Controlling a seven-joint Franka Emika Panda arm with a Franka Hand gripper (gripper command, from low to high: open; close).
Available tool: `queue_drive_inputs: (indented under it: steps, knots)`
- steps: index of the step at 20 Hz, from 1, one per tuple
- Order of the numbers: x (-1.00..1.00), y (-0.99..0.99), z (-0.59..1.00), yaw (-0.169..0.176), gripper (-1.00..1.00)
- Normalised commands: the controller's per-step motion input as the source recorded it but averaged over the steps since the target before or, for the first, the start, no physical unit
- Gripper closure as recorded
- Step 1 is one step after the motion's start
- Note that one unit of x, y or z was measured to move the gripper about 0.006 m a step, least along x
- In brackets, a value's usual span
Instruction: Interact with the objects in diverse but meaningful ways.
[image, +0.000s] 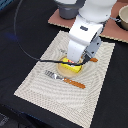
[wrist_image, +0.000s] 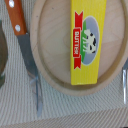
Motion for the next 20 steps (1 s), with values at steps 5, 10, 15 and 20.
queue_drive_inputs:
  steps: [5, 10, 15, 20]
  knots:
    - [-0.44, -0.1, -0.39, 0.0, -1.0]
    - [-0.51, -0.26, -0.23, 0.0, -1.0]
    - [-0.51, -0.17, -0.23, 0.0, -1.0]
    - [-0.55, -0.08, -0.26, 0.0, -1.0]
